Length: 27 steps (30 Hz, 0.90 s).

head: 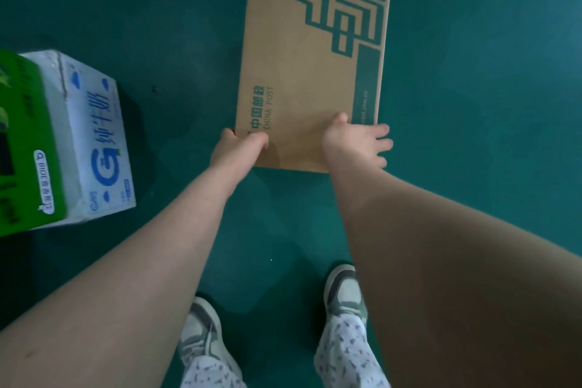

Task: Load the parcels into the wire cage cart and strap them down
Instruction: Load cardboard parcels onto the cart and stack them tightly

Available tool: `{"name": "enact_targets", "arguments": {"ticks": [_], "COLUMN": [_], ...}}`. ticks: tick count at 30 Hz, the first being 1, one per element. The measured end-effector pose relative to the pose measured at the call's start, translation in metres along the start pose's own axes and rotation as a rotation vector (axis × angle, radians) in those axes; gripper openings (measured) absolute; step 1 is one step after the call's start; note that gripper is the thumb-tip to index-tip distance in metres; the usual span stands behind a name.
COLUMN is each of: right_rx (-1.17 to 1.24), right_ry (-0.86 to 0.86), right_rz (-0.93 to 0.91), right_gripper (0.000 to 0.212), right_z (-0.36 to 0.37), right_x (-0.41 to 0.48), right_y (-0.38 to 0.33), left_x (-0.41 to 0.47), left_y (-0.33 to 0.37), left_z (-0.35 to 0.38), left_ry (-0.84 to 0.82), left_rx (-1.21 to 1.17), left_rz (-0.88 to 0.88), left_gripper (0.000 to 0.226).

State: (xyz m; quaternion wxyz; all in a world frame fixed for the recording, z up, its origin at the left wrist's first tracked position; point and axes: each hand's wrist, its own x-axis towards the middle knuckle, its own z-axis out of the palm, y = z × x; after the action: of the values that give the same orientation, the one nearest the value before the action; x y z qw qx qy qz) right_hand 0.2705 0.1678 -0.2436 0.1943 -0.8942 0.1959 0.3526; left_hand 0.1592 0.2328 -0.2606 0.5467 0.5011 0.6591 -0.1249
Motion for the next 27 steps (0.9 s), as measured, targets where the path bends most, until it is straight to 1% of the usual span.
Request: {"name": "enact_targets", "arguments": {"ticks": [2,3,6,9,13,16,18,22,27], "right_rx": [0.083,0.101,0.084,0.088,0.056,-0.034,-0.079,-0.192,-0.236], "right_ry": [-0.083,-0.099,-0.050,0.005,0.002,-0.015,-0.053,-0.101,-0.124], "right_rz": [0.042,0.042,-0.003,-0.049,-0.154,-0.203,-0.230,-0.217,-0.183], "right_gripper": [0.072,0.072,0.069,0.067,0.067,0.069,0.070,0.074,0.075], "right_z": [-0.002,-0.003,-0.008,-0.019,-0.041,-0.066,-0.088,-0.118,-0.173], "right_x": [0.000,-0.003,-0.014,-0.030,-0.061,-0.087,-0.111,-0.146,-0.209], "right_y": [0.000,0.000,0.000,-0.009,-0.034,-0.052,-0.060,-0.062,-0.061], "left_x": [0.001,0.002,-0.001,-0.017,-0.047,-0.076,-0.104,-0.152,-0.230], "left_y": [0.000,0.000,0.002,0.009,0.024,0.030,0.033,0.043,0.068], "left_z": [-0.005,-0.007,-0.010,-0.016,-0.039,-0.057,-0.074,-0.093,-0.127], "left_ry": [-0.030,-0.036,-0.015,0.035,0.108,0.106,0.076,0.014,0.061], "left_rx": [0.000,-0.012,-0.062,-0.087,-0.136,-0.185,-0.234,-0.357,-0.364], "left_rz": [-0.002,-0.013,-0.027,-0.016,-0.018,-0.047,-0.073,-0.134,-0.061], "left_gripper": [0.050,0.057,0.070,0.068,0.063,0.066,0.072,0.077,0.070]}}
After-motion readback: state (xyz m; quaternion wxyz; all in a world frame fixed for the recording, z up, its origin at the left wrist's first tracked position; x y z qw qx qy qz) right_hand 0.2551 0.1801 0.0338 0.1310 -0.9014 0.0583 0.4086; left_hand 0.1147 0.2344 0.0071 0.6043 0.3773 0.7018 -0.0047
